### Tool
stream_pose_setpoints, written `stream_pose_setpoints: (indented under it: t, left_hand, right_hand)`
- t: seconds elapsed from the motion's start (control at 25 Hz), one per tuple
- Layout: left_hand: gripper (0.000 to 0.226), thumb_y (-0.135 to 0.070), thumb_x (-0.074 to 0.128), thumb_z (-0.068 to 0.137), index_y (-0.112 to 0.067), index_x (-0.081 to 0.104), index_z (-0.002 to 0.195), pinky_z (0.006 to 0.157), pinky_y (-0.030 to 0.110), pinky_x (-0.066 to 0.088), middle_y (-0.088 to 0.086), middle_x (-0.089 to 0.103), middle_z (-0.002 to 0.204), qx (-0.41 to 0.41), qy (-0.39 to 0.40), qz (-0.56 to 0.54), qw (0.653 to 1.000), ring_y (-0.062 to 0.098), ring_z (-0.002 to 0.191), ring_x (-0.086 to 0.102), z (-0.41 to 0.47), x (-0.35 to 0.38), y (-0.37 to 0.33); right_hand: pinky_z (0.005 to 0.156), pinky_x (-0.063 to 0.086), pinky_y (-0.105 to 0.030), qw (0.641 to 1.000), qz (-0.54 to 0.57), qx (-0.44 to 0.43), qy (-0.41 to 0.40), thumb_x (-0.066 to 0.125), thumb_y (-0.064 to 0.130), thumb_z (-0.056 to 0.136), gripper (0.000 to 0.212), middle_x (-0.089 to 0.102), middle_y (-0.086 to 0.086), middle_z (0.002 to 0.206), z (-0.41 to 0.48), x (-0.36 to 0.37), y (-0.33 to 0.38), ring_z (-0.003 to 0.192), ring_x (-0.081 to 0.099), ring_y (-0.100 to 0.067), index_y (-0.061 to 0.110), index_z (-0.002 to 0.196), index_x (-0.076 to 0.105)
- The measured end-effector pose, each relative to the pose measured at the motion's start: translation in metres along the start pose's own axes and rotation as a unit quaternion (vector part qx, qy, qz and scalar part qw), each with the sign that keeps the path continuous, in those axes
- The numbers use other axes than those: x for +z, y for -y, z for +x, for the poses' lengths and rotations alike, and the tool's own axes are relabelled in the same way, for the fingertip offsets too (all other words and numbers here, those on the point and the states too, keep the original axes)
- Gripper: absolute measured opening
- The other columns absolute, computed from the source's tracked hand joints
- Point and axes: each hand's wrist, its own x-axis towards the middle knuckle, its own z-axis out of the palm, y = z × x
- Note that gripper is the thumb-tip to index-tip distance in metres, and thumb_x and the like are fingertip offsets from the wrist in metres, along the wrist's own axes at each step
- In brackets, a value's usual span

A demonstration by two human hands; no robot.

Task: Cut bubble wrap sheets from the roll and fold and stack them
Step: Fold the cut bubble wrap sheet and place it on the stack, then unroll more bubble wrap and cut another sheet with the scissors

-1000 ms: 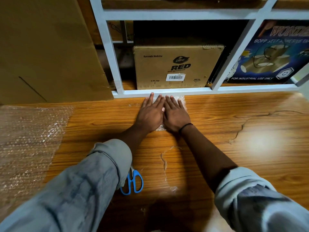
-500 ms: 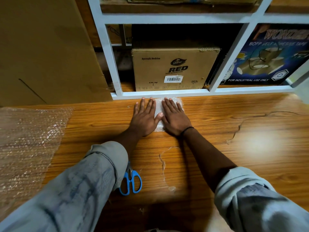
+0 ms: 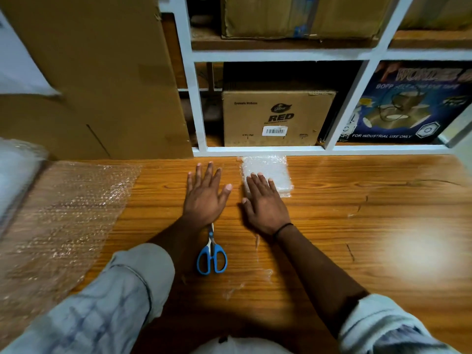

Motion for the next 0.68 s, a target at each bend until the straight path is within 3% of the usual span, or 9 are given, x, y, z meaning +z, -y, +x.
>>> stream_pose_setpoints:
  t: [0.16, 0.4, 0.68]
  left_hand:
    - [0.071, -0.064, 0.012, 0.103, -0.026, 0.018, 0.163, 0.126, 0.050, -0.011, 0.002, -0.005, 0.172, -0.026, -0.004, 0.010, 1.000, 0.027, 0.157, -0.015, -0.036, -0.013, 0.010]
    - [0.078, -0.065, 0.013, 0.096, -0.023, 0.035, 0.158, 0.126, 0.053, -0.004, 0.007, 0.010, 0.172, -0.071, -0.011, 0.018, 0.997, 0.032, 0.158, 0.001, -0.085, -0.013, 0.052]
    - [0.062, -0.057, 0.028, 0.106, -0.026, 0.032, 0.159, 0.127, 0.054, -0.001, 0.006, 0.011, 0.172, -0.053, 0.013, -0.001, 0.999, 0.034, 0.158, 0.005, -0.142, -0.035, 0.118]
  right_hand:
    - [0.130, 0.002, -0.042, 0.999, 0.030, -0.015, -0.002, 0.045, 0.041, 0.104, 0.070, 0.023, -0.014, 0.170, 0.001, 0.013, 0.039, 0.159, 0.012, -0.027, 0.008, 0.162, 0.024]
    - [0.130, 0.002, -0.045, 0.998, 0.057, -0.033, -0.001, 0.045, 0.040, 0.105, 0.067, 0.026, -0.015, 0.169, -0.008, 0.034, 0.103, 0.159, 0.014, -0.030, 0.007, 0.161, 0.028]
    - [0.127, 0.009, -0.047, 0.998, 0.056, 0.010, -0.026, 0.054, 0.034, 0.098, 0.064, 0.040, -0.017, 0.162, -0.050, 0.079, 0.203, 0.154, 0.028, -0.035, 0.007, 0.155, 0.041]
